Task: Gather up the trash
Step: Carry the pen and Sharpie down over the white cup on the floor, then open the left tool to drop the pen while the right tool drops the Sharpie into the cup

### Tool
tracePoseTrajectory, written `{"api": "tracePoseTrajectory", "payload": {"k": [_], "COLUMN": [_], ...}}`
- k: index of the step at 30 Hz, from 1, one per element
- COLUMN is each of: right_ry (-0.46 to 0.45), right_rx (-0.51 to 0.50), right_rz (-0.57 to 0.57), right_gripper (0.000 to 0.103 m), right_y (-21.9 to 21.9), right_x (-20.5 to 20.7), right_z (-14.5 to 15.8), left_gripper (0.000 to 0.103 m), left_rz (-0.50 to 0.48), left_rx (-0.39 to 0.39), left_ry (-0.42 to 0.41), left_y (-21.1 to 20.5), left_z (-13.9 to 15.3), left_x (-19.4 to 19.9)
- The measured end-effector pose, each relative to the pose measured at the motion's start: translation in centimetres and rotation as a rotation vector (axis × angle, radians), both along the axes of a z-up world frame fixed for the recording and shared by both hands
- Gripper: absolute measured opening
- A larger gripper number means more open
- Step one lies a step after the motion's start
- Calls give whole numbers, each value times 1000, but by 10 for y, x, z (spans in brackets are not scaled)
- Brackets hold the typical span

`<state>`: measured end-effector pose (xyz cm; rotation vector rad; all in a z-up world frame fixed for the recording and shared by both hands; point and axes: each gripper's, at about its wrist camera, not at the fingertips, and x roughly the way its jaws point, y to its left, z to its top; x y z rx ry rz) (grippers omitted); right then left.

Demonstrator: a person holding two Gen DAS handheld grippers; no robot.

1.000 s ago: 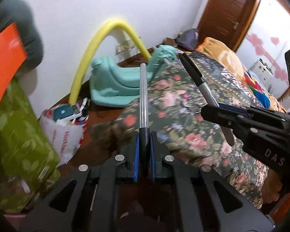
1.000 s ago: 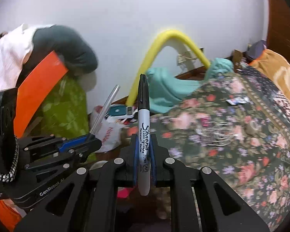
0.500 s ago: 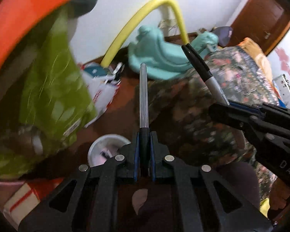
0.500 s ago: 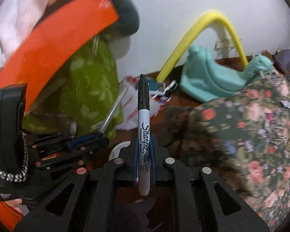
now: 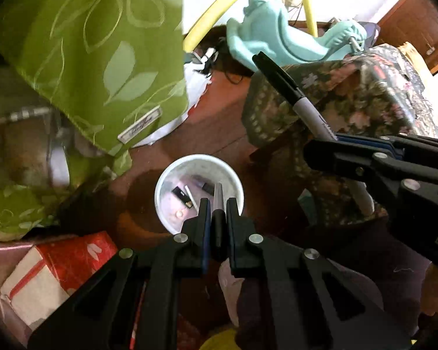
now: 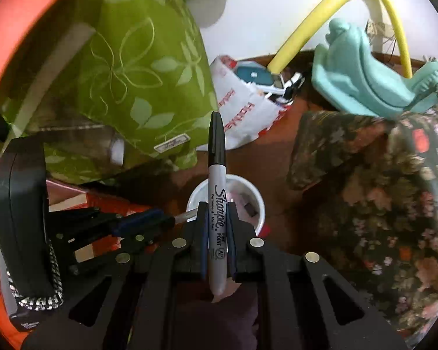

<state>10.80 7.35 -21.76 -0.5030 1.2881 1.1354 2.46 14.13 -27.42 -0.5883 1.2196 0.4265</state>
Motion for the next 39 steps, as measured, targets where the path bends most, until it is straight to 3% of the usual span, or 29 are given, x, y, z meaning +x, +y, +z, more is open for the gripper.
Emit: {"api": "tracePoseTrajectory", "payload": {"k": [8,11,12,15,19,30,39], "right_ry": [36,95,113,125,102,-15,-119], "right_rx": [-57,-77,-88,-108,-111,-31,74], "right_rz": [11,12,13,-4,-16,-56,-174], "right_gripper": [10,12,13,32,35,35,35], "right_y": [16,21,23,25,21,-14,-68], "right_x": [3,5,7,10,12,26,63], "right_z": [-23,-31,-34,-40,-39,7,58], "left_gripper": [9,12,14,25,25,25,25], "left_rz": [54,80,82,92,99,51,-69], "left_rx": [-41,-59,-67,-69,-74,-26,37], "left_ry": [39,57,63,70,70,54,-9], "left_y": [17,24,24,26,26,12,-31], "left_z": [-23,-29,-29,-30,-29,-4,37], "left_x": [-9,-12,-11,-11,-13,6,61]}}
